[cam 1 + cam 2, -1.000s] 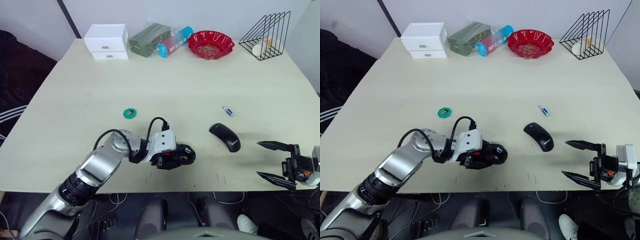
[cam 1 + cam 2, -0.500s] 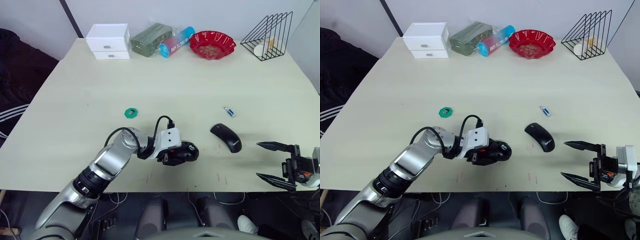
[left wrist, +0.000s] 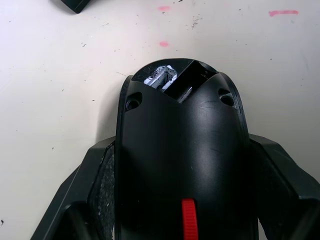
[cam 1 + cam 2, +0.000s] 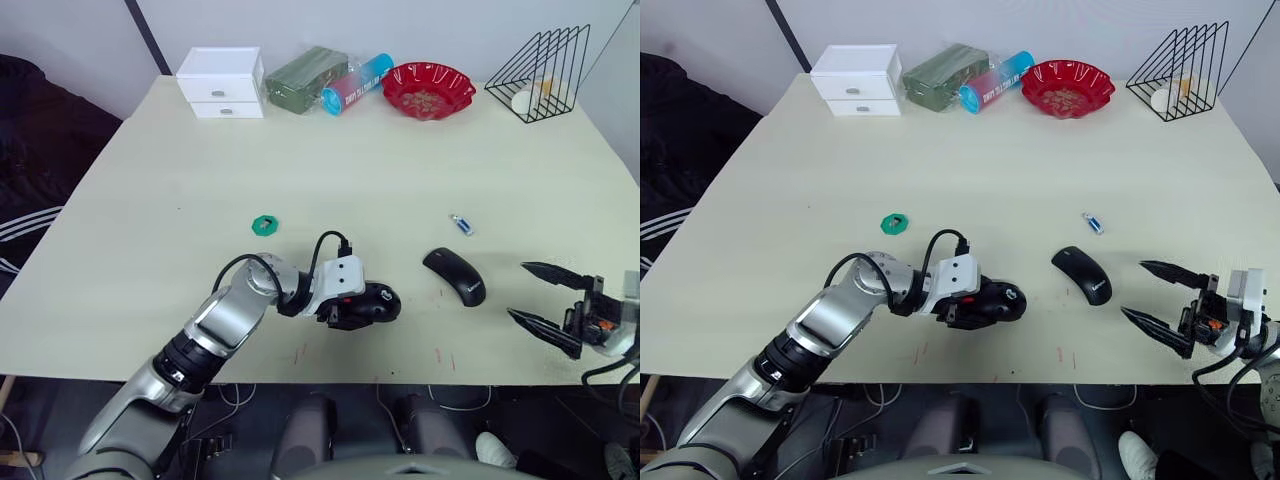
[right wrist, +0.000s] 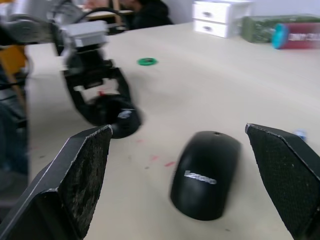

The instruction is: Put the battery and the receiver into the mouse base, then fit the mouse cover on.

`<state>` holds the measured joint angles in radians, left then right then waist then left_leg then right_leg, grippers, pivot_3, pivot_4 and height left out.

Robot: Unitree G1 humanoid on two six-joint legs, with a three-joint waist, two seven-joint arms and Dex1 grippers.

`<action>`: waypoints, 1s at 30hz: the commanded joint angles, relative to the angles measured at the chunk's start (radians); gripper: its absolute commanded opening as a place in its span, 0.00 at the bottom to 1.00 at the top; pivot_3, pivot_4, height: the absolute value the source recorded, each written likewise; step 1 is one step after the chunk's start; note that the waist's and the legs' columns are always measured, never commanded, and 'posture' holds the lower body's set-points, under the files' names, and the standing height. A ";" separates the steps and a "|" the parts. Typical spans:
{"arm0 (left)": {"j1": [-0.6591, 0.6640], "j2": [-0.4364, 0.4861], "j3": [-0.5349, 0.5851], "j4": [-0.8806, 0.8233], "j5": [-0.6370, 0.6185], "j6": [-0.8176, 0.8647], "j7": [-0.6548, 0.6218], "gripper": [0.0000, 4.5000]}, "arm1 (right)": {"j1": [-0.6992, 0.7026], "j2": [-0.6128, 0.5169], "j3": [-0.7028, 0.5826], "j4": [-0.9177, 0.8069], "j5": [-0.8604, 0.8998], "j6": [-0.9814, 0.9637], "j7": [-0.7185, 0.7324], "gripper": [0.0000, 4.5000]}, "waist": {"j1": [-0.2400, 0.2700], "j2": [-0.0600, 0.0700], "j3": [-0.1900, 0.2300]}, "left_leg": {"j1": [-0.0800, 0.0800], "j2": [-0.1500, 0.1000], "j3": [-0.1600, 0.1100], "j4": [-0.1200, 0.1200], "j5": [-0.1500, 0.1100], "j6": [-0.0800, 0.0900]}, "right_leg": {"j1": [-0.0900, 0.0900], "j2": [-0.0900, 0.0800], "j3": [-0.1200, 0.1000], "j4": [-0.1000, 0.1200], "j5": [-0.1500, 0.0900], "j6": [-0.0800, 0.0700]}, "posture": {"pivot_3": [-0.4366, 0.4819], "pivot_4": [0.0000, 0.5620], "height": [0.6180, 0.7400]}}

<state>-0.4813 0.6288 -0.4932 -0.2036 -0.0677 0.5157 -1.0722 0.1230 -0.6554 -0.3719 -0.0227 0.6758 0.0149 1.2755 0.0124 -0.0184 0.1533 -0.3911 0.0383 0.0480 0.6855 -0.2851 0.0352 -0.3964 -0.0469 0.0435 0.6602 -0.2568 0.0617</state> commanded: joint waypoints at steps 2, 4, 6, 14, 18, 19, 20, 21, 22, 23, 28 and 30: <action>-0.007 0.004 -0.018 0.028 0.036 0.000 -0.002 0.65 | -0.035 0.006 -0.007 -0.021 -0.059 0.031 -0.146 1.00 | 0.000 0.000 0.000 | 0.000 0.000 0.000 0.000 0.000 0.000 | 0.000 0.000 0.000 0.000 0.000 0.000 | 0.48 0.27 1.00; -0.009 0.004 -0.018 0.032 0.036 -0.002 -0.005 0.65 | -0.064 0.009 0.016 -0.023 -0.098 0.062 -0.221 1.00 | -0.001 0.000 0.000 | 0.000 0.000 0.000 0.000 0.000 0.000 | 0.000 0.000 0.000 0.000 0.000 0.000 | 0.48 0.27 1.00; -0.010 0.003 -0.017 0.033 0.037 -0.003 -0.007 0.65 | -0.097 0.009 0.038 -0.014 -0.155 0.088 -0.300 1.00 | -0.001 0.001 0.000 | 0.000 0.000 0.000 0.000 0.000 0.000 | 0.000 0.000 0.000 0.000 0.000 0.000 | 0.48 0.27 1.00; -0.014 -0.004 -0.028 0.045 0.048 -0.016 -0.012 0.65 | -0.337 -0.008 0.204 0.077 -0.342 0.369 -0.562 1.00 | -0.001 0.002 -0.001 | 0.000 0.000 0.000 0.000 0.000 0.000 | 0.000 0.000 0.000 0.000 0.000 0.000 | 0.48 0.27 1.00; -0.018 -0.009 -0.026 0.055 0.049 -0.015 -0.010 0.65 | -0.429 0.032 0.235 0.134 -0.345 0.417 -0.585 1.00 | 0.002 0.003 -0.001 | -0.003 0.000 0.000 0.000 0.000 0.000 | -0.001 0.000 -0.002 -0.001 0.000 0.000 | 0.48 0.27 1.00; -0.017 -0.009 -0.026 0.056 0.049 -0.016 -0.011 0.65 | -0.452 0.044 0.239 0.149 -0.347 0.435 -0.598 1.00 | 0.000 0.003 -0.001 | -0.003 0.000 0.000 0.000 0.000 0.000 | -0.001 0.000 -0.002 -0.001 0.000 0.000 | 0.48 0.27 1.00; -0.018 -0.010 -0.025 0.057 0.049 -0.015 -0.011 0.65 | -0.472 0.050 0.246 0.167 -0.354 0.442 -0.602 1.00 | 0.000 0.003 -0.001 | -0.003 0.000 0.000 0.001 0.000 0.000 | -0.001 0.000 -0.002 0.000 0.000 0.000 | 0.48 0.27 1.00; -0.019 -0.012 -0.025 0.058 0.048 -0.014 -0.011 0.65 | -0.486 0.055 0.252 0.183 -0.364 0.443 -0.607 1.00 | -0.001 0.003 -0.001 | -0.003 0.000 0.000 0.001 0.000 0.000 | -0.001 0.000 -0.002 0.000 0.000 0.000 | 0.48 0.27 1.00; -0.020 -0.012 -0.025 0.059 0.048 -0.014 -0.012 0.65 | -0.499 0.062 0.256 0.195 -0.370 0.448 -0.613 1.00 | 0.000 0.003 -0.001 | -0.002 0.000 0.000 0.001 0.000 0.000 | -0.001 0.000 -0.001 0.000 0.000 0.000 | 0.48 0.27 1.00; -0.022 -0.014 -0.025 0.062 0.048 -0.015 -0.012 0.65 | -0.511 0.068 0.260 0.207 -0.371 0.455 -0.613 1.00 | 0.001 0.003 -0.001 | -0.003 0.000 0.000 0.001 0.000 0.000 | -0.001 0.000 -0.002 0.000 0.000 0.000 | 0.48 0.27 1.00; -0.023 -0.016 -0.024 0.067 0.049 -0.018 -0.013 0.65 | -0.549 0.085 0.284 0.239 -0.400 0.476 -0.635 1.00 | 0.002 0.003 -0.001 | -0.003 0.000 0.000 0.001 0.000 0.000 | -0.001 0.000 -0.002 -0.001 0.000 0.000 | 0.48 0.27 1.00; -0.024 -0.018 -0.024 0.070 0.049 -0.018 -0.014 0.65 | -0.573 0.093 0.301 0.269 -0.423 0.468 -0.645 1.00 | 0.001 0.003 -0.001 | -0.003 0.000 0.000 0.001 0.000 0.000 | -0.001 0.000 -0.002 -0.001 0.000 0.000 | 0.48 0.27 1.00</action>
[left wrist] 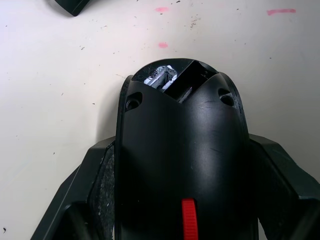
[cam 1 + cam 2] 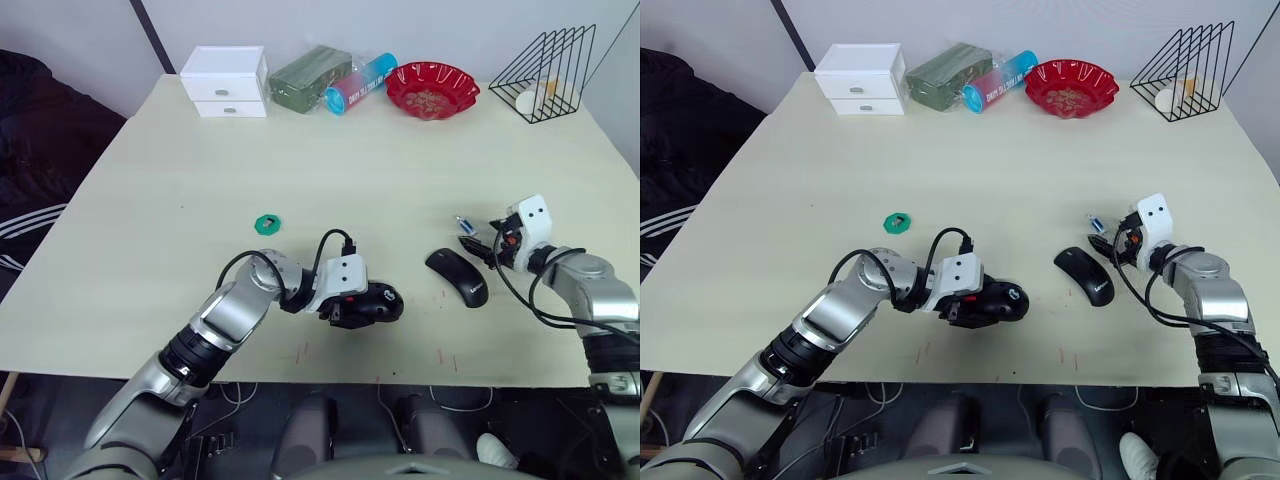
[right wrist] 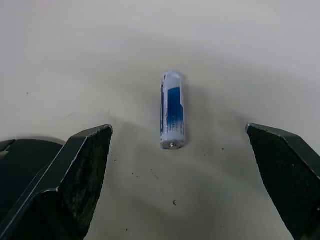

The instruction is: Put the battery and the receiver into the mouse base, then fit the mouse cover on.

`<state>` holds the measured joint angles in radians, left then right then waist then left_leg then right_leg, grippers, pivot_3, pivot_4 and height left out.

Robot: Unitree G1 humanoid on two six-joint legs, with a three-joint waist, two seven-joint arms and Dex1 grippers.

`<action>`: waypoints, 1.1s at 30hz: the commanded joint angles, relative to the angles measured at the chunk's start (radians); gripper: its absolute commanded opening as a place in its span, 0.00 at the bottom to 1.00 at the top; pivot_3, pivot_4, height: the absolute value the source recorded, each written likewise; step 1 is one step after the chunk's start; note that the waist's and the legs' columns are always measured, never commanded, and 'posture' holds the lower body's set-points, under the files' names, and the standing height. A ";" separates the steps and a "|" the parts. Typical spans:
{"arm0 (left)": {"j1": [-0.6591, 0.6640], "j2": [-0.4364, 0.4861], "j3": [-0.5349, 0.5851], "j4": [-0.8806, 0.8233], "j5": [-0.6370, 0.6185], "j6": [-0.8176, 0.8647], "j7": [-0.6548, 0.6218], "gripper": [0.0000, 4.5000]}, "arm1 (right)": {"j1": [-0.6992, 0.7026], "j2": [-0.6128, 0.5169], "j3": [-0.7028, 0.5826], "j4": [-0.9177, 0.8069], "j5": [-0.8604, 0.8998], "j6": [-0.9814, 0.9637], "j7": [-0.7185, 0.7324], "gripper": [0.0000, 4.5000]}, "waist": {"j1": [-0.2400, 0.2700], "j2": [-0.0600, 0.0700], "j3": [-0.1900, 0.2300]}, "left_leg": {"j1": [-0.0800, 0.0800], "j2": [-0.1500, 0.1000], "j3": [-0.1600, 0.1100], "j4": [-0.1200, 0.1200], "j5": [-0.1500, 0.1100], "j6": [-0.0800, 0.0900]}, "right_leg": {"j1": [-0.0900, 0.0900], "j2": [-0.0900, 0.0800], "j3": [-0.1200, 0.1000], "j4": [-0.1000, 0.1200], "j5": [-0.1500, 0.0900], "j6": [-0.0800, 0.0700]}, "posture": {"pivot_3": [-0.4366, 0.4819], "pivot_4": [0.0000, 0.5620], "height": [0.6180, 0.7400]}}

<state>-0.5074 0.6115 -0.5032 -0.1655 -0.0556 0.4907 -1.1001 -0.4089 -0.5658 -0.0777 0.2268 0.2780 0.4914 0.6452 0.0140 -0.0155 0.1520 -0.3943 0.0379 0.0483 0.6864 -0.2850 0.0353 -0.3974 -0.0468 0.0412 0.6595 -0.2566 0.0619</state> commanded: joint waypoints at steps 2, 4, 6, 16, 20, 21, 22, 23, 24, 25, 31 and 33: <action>0.000 -0.002 -0.015 0.034 0.038 0.006 0.013 0.65 | -0.056 0.005 0.022 0.041 -0.046 -0.020 -0.015 1.00 | -0.003 0.000 0.000 | 0.000 0.000 0.000 0.000 0.000 0.000 | 0.000 0.000 0.001 0.000 0.000 0.000 | 0.48 0.27 1.00; -0.002 -0.003 -0.015 0.036 0.040 0.007 0.012 0.65 | -0.060 0.006 0.025 0.047 -0.051 -0.029 -0.006 1.00 | -0.001 0.000 0.000 | 0.001 0.000 0.000 0.000 0.000 0.000 | 0.000 0.000 0.001 0.000 0.000 0.000 | 0.48 0.27 1.00; -0.003 -0.005 -0.014 0.039 0.042 0.006 0.011 0.65 | -0.068 0.011 0.032 0.055 -0.061 -0.044 -0.003 1.00 | 0.000 0.000 0.000 | 0.000 0.000 0.000 0.000 0.000 0.000 | 0.000 0.000 0.000 0.000 0.000 0.000 | 0.48 0.27 1.00; -0.001 -0.005 -0.013 0.035 0.044 0.010 0.011 0.65 | -0.071 0.024 0.032 0.075 -0.083 -0.053 0.000 0.23 | 0.000 0.000 0.000 | 0.000 0.000 0.000 0.000 0.000 0.000 | 0.000 0.000 0.000 0.000 0.000 0.000 | 0.48 0.27 1.00; 0.001 -0.003 -0.011 0.034 0.042 0.011 0.009 0.65 | -0.066 0.023 0.019 0.071 -0.077 -0.051 -0.003 0.02 | 0.000 0.000 0.000 | 0.000 0.000 0.000 0.000 0.000 0.000 | 0.000 0.000 0.000 0.000 0.000 0.000 | 0.48 0.27 1.00; 0.001 -0.003 -0.011 0.035 0.042 0.011 0.009 0.65 | -0.064 0.019 0.016 0.067 -0.076 -0.052 -0.002 0.02 | 0.000 0.000 0.000 | 0.000 0.000 0.000 0.000 0.000 0.000 | 0.000 0.000 0.000 0.000 0.000 0.000 | 0.48 0.27 1.00; 0.000 -0.002 -0.012 0.037 0.043 0.008 0.008 0.65 | -0.060 0.012 0.009 0.058 -0.072 -0.049 0.001 0.02 | 0.000 0.000 0.000 | 0.000 0.000 0.000 0.000 0.000 0.000 | 0.000 0.000 0.000 0.000 0.000 0.000 | 0.48 0.27 1.00; -0.001 -0.002 -0.013 0.038 0.045 0.005 0.008 0.65 | -0.058 0.007 0.004 0.052 -0.068 -0.046 0.003 0.02 | 0.000 0.000 0.000 | 0.000 0.000 0.000 0.000 0.000 0.000 | 0.000 0.000 0.000 0.000 0.000 0.000 | 0.48 0.27 1.00; -0.002 -0.003 -0.013 0.039 0.045 0.003 0.008 0.65 | -0.050 -0.005 0.000 0.034 -0.065 -0.044 0.012 0.02 | 0.000 0.000 0.000 | 0.000 0.000 0.000 0.000 0.000 0.000 | 0.000 0.000 0.000 0.000 0.000 0.000 | 0.48 0.27 1.00; -0.003 -0.002 -0.014 0.040 0.046 0.001 0.007 0.65 | -0.039 -0.021 -0.005 0.003 -0.056 -0.031 0.027 0.02 | 0.001 0.000 0.000 | 0.000 0.000 0.000 0.000 0.000 0.000 | 0.000 0.000 0.000 0.000 0.000 0.000 | 0.48 0.27 1.00; -0.010 -0.004 -0.016 0.050 0.053 -0.010 0.009 0.65 | 0.048 -0.140 -0.026 -0.254 0.023 0.104 0.128 0.02 | -0.001 0.002 0.000 | -0.001 0.000 -0.001 0.000 0.000 0.000 | 0.000 0.000 0.000 0.000 0.000 0.000 | 0.48 0.27 1.00; -0.009 -0.005 -0.014 0.053 0.053 -0.009 0.010 0.65 | 0.065 -0.178 -0.038 -0.363 0.070 0.188 0.143 0.02 | -0.002 0.003 0.000 | 0.000 0.000 -0.001 0.000 0.000 0.000 | 0.000 0.000 0.000 0.000 0.000 0.000 | 0.48 0.27 1.00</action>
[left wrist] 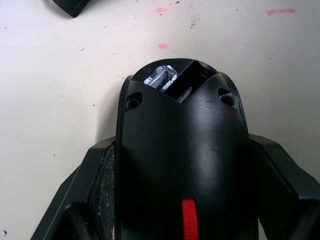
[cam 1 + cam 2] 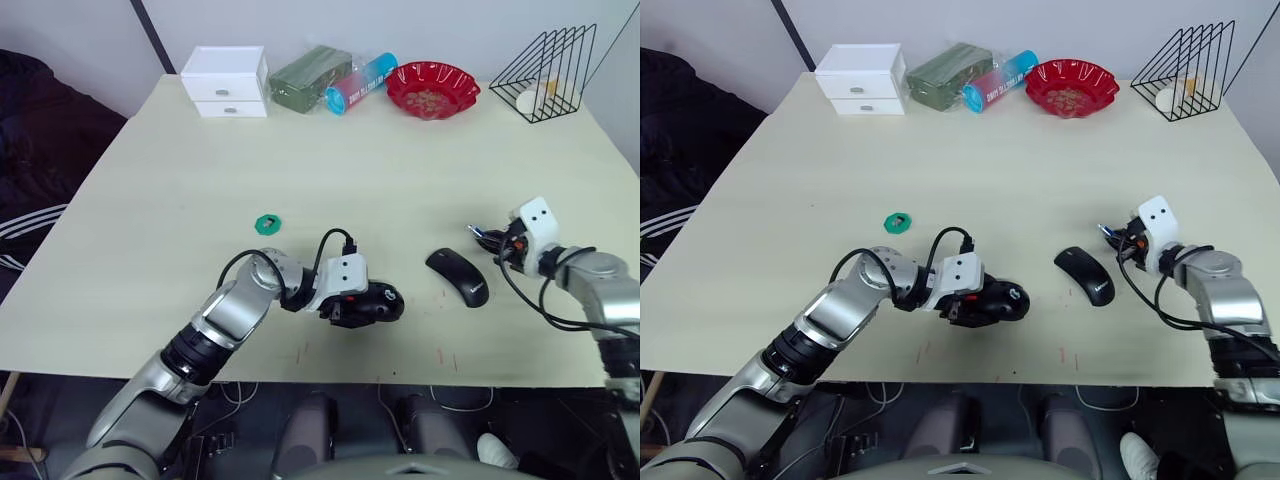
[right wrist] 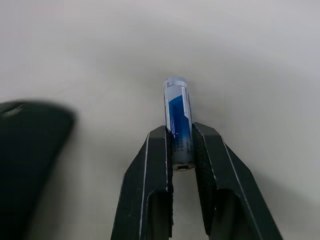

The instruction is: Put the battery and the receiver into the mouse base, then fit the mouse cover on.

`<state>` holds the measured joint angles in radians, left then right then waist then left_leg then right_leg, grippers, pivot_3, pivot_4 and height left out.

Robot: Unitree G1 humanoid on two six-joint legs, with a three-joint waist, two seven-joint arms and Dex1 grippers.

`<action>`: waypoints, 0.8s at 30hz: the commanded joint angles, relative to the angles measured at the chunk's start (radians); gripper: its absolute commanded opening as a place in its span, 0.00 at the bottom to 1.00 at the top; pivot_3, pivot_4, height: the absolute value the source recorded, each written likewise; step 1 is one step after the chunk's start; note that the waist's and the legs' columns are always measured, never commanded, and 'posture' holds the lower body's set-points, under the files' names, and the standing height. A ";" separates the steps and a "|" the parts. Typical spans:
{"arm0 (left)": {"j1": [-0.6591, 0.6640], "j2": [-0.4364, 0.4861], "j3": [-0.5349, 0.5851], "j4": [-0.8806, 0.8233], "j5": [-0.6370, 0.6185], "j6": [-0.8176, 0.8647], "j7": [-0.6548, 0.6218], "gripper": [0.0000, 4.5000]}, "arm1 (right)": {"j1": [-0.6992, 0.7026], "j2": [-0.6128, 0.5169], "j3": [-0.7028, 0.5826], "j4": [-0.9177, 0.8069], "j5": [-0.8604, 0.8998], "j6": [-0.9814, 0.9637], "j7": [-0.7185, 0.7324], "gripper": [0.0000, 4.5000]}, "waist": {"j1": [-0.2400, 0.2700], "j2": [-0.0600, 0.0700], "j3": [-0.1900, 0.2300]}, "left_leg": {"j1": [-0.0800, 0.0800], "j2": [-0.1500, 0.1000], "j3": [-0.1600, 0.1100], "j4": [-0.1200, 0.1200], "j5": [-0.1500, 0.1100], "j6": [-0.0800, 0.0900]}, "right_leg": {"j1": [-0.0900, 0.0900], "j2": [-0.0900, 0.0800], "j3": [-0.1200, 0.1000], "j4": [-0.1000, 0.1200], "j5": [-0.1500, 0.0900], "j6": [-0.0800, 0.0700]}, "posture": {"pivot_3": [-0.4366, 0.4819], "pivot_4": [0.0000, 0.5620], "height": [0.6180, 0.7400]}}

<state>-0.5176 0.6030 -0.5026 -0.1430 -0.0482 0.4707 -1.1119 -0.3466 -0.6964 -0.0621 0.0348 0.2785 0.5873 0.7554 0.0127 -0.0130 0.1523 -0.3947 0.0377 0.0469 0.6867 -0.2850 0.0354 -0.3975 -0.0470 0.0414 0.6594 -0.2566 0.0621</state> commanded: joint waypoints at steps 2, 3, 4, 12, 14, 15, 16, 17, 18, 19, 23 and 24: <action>0.004 0.005 -0.014 0.030 0.047 0.010 0.022 0.65 | 0.023 -0.095 -0.059 -0.293 0.116 0.185 0.045 0.02 | 0.000 0.000 0.000 | 0.000 0.000 -0.001 0.000 0.000 0.000 | 0.000 0.000 0.000 0.000 0.000 0.000 | 0.48 0.27 1.00; 0.005 0.005 -0.014 0.029 0.047 0.009 0.021 0.65 | 0.032 -0.114 -0.062 -0.343 0.140 0.228 0.052 0.02 | 0.000 0.000 0.000 | 0.000 0.000 -0.001 0.000 0.000 0.000 | 0.000 0.000 0.000 0.000 0.000 0.000 | 0.48 0.27 1.00; 0.005 0.005 -0.015 0.030 0.048 0.008 0.021 0.65 | 0.039 -0.127 -0.064 -0.381 0.158 0.254 0.055 0.02 | 0.001 0.000 0.000 | 0.000 0.000 -0.002 0.000 0.000 0.000 | 0.000 0.000 0.000 0.000 0.000 0.000 | 0.48 0.27 1.00; 0.008 0.009 -0.018 0.051 0.068 -0.012 0.031 0.65 | 0.092 -0.213 -0.033 -0.676 0.323 0.500 0.057 0.02 | 0.001 0.000 0.000 | -0.001 0.000 -0.003 0.000 0.000 0.000 | 0.000 0.000 -0.001 -0.001 0.000 0.000 | 0.48 0.27 1.00; 0.009 0.004 -0.012 0.044 0.057 0.008 0.030 0.65 | 0.069 -0.204 -0.002 -0.730 0.367 0.583 0.025 0.02 | 0.001 -0.001 0.000 | 0.000 0.000 -0.003 0.000 0.000 0.000 | 0.000 0.000 -0.001 -0.001 0.000 0.000 | 0.48 0.27 1.00; 0.010 0.003 -0.011 0.041 0.054 0.011 0.028 0.65 | 0.060 -0.201 0.009 -0.746 0.382 0.610 0.013 0.02 | 0.001 -0.001 0.000 | 0.000 0.000 -0.003 0.000 0.000 0.000 | 0.000 0.000 -0.001 -0.001 0.000 0.000 | 0.48 0.27 1.00; 0.009 0.003 -0.011 0.040 0.053 0.012 0.026 0.65 | 0.049 -0.190 0.014 -0.757 0.401 0.643 0.000 0.02 | 0.001 -0.001 0.000 | 0.000 0.000 -0.003 0.000 0.000 0.000 | 0.000 0.000 -0.001 -0.001 0.000 0.000 | 0.48 0.27 1.00; 0.008 0.003 -0.011 0.041 0.053 0.014 0.025 0.65 | 0.040 -0.181 0.023 -0.764 0.412 0.668 -0.015 0.02 | 0.001 -0.001 0.000 | 0.000 0.000 -0.003 0.000 0.000 0.000 | 0.000 0.000 -0.001 -0.001 0.000 0.000 | 0.48 0.27 1.00; 0.008 0.002 -0.011 0.042 0.052 0.016 0.025 0.65 | 0.032 -0.172 0.027 -0.767 0.421 0.689 -0.030 0.02 | 0.001 -0.001 0.000 | -0.001 0.000 -0.003 0.000 0.000 0.000 | 0.000 0.000 -0.001 -0.001 0.000 0.000 | 0.48 0.27 1.00; 0.004 0.001 -0.013 0.044 0.052 0.017 0.023 0.65 | 0.023 -0.176 0.044 -0.774 0.426 0.704 -0.037 0.02 | 0.001 -0.001 0.000 | -0.001 0.000 -0.003 0.000 0.000 0.000 | 0.000 0.000 -0.001 -0.001 0.000 0.000 | 0.48 0.27 1.00; -0.010 -0.004 -0.020 0.051 0.054 0.017 0.014 0.65 | -0.024 -0.114 0.094 -0.781 0.453 0.810 -0.110 0.02 | 0.001 -0.001 0.000 | -0.001 0.000 -0.003 0.000 0.000 0.000 | 0.000 0.000 -0.001 -0.002 0.000 0.000 | 0.48 0.27 1.00; -0.013 -0.006 -0.020 0.055 0.054 0.019 0.014 0.65 | -0.034 -0.086 0.090 -0.778 0.455 0.839 -0.138 0.02 | 0.001 -0.001 0.000 | -0.001 0.000 -0.003 0.000 0.000 0.000 | 0.000 0.000 -0.001 -0.002 0.000 0.000 | 0.48 0.27 1.00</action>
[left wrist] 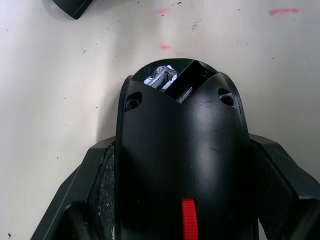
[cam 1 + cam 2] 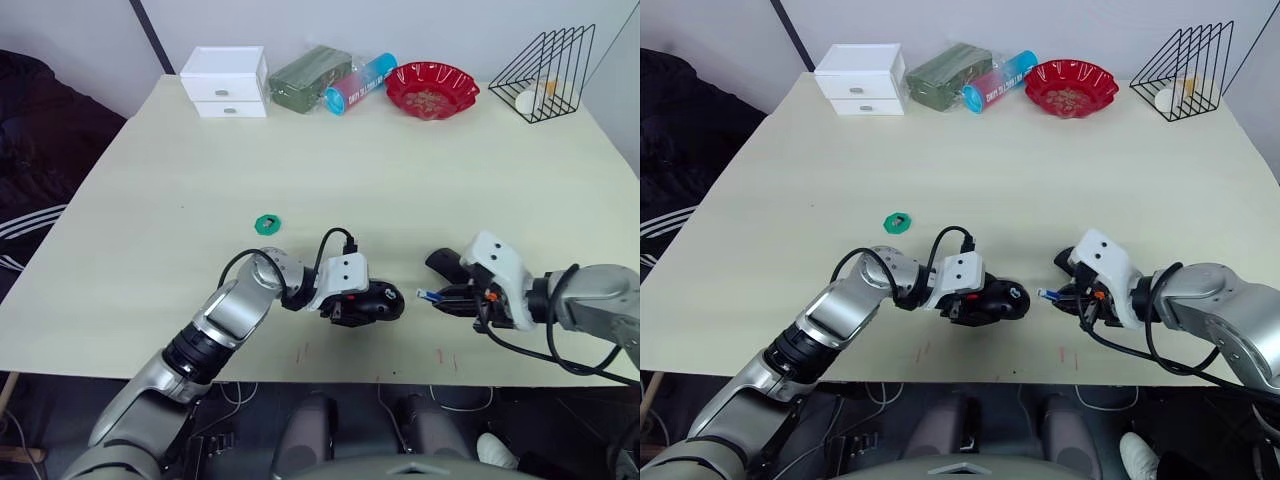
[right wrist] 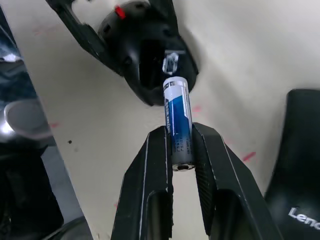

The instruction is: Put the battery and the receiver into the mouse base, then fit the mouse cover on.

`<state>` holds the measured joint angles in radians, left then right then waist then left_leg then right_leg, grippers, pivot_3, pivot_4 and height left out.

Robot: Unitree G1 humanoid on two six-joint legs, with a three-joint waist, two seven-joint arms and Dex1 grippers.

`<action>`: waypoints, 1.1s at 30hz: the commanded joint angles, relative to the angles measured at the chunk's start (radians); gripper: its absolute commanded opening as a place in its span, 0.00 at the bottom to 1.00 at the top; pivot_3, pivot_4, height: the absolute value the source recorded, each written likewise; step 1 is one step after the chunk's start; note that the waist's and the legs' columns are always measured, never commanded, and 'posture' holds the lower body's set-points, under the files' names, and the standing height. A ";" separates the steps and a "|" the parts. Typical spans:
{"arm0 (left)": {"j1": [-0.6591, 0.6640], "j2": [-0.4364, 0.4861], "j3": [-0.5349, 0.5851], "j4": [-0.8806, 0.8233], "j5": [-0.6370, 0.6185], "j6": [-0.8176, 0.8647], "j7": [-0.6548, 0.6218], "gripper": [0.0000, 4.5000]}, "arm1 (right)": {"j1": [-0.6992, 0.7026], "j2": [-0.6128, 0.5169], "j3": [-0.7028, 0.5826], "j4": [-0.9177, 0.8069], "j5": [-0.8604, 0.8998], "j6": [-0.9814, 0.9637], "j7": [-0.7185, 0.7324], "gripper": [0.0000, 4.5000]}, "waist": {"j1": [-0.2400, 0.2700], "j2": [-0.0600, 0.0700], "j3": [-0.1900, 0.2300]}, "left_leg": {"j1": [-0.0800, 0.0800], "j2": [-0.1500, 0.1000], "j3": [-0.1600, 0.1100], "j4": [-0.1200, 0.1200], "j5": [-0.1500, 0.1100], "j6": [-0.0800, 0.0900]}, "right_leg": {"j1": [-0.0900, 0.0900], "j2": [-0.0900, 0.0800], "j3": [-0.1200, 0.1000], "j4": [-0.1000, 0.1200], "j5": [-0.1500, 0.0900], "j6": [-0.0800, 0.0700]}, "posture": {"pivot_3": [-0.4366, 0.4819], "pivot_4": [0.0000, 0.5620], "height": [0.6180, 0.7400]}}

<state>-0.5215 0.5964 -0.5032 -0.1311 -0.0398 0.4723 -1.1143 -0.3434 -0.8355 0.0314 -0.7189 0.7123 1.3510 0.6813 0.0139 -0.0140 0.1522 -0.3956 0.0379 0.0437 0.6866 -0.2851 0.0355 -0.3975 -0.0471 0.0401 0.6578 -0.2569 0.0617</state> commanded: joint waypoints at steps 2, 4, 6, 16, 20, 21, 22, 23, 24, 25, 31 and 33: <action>-0.012 -0.002 -0.017 0.048 0.041 0.024 0.014 0.65 | -0.047 0.085 -0.002 -0.035 0.030 0.124 -0.094 0.02 | 0.001 0.000 0.000 | 0.000 0.000 0.000 0.000 0.000 0.000 | 0.000 0.000 0.000 0.000 0.000 0.000 | 0.48 0.27 1.00; -0.013 -0.002 -0.019 0.051 0.041 0.023 0.013 0.65 | -0.050 0.122 -0.002 -0.046 0.035 0.172 -0.126 0.02 | 0.002 0.000 0.000 | -0.001 0.000 -0.001 0.000 0.000 0.000 | 0.000 0.000 -0.001 0.000 0.000 0.000 | 0.48 0.27 1.00; -0.012 -0.003 -0.021 0.050 0.042 0.022 0.014 0.65 | -0.056 0.159 -0.002 -0.053 0.033 0.206 -0.156 0.02 | 0.001 0.000 0.000 | -0.001 0.000 -0.001 0.000 0.000 0.000 | 0.000 0.000 -0.001 -0.001 0.000 0.000 | 0.48 0.27 1.00; -0.007 -0.007 -0.024 0.034 0.039 0.027 0.014 0.65 | -0.080 0.274 0.021 -0.042 0.051 0.263 -0.264 0.02 | 0.000 0.000 0.000 | -0.002 0.000 -0.002 0.000 0.000 0.000 | 0.000 0.000 -0.002 0.000 0.000 0.000 | 0.48 0.27 1.00; -0.004 -0.007 -0.023 0.028 0.038 0.030 0.016 0.65 | -0.089 0.279 0.039 -0.016 0.057 0.263 -0.290 0.02 | 0.000 0.000 0.000 | -0.001 0.000 -0.002 0.000 0.000 0.000 | 0.000 0.000 -0.002 0.000 0.000 0.000 | 0.48 0.27 1.00; -0.004 -0.008 -0.023 0.027 0.038 0.031 0.017 0.65 | -0.089 0.279 0.041 -0.014 0.061 0.263 -0.294 0.02 | 0.001 0.000 0.000 | -0.001 0.000 -0.002 0.000 0.000 0.000 | 0.000 0.000 -0.002 0.000 0.000 0.000 | 0.48 0.27 1.00; -0.003 -0.007 -0.023 0.026 0.039 0.031 0.017 0.65 | -0.089 0.278 0.047 -0.011 0.062 0.263 -0.298 0.02 | 0.001 0.000 0.000 | -0.001 0.000 -0.002 0.000 0.000 0.000 | 0.000 0.000 -0.002 -0.001 0.000 0.000 | 0.48 0.27 1.00; -0.003 -0.007 -0.023 0.025 0.039 0.032 0.017 0.65 | -0.090 0.278 0.052 -0.009 0.062 0.263 -0.302 0.02 | 0.000 0.000 0.000 | -0.002 0.000 -0.002 0.000 0.000 0.000 | 0.000 0.000 -0.002 -0.001 0.000 0.000 | 0.48 0.27 1.00; -0.003 -0.007 -0.023 0.024 0.040 0.032 0.018 0.65 | -0.090 0.281 0.053 -0.003 0.062 0.263 -0.309 0.02 | 0.000 0.000 0.000 | -0.002 0.000 -0.002 0.000 0.000 0.000 | 0.000 0.000 -0.002 -0.001 0.000 0.000 | 0.48 0.27 1.00; -0.003 -0.007 -0.023 0.022 0.039 0.033 0.018 0.65 | -0.090 0.281 0.059 -0.001 0.054 0.263 -0.321 0.02 | 0.000 0.000 0.000 | -0.001 0.000 -0.002 0.000 0.000 0.000 | 0.000 0.000 -0.002 0.000 0.000 0.000 | 0.48 0.27 1.00; -0.002 -0.008 -0.025 0.016 0.040 0.037 0.020 0.65 | -0.081 0.290 0.085 0.010 0.060 0.263 -0.365 0.02 | 0.000 0.000 0.000 | -0.002 0.000 -0.002 0.000 0.000 0.000 | 0.000 0.000 -0.002 -0.001 0.000 0.000 | 0.48 0.27 1.00; -0.002 -0.008 -0.027 0.014 0.041 0.038 0.021 0.65 | -0.077 0.311 0.085 0.020 0.069 0.263 -0.385 0.02 | 0.000 0.000 0.000 | -0.002 0.000 -0.002 0.000 0.000 0.000 | 0.000 0.000 -0.002 -0.001 0.000 0.000 | 0.48 0.27 1.00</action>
<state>-0.5359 0.5881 -0.5099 -0.1347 -0.0394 0.4907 -1.1173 -0.4204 -0.5424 0.1191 -0.6961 0.7654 1.6081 0.3209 0.0141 -0.0144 0.1521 -0.3972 0.0376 0.0416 0.6867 -0.2851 0.0355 -0.3976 -0.0475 0.0379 0.6572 -0.2569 0.0617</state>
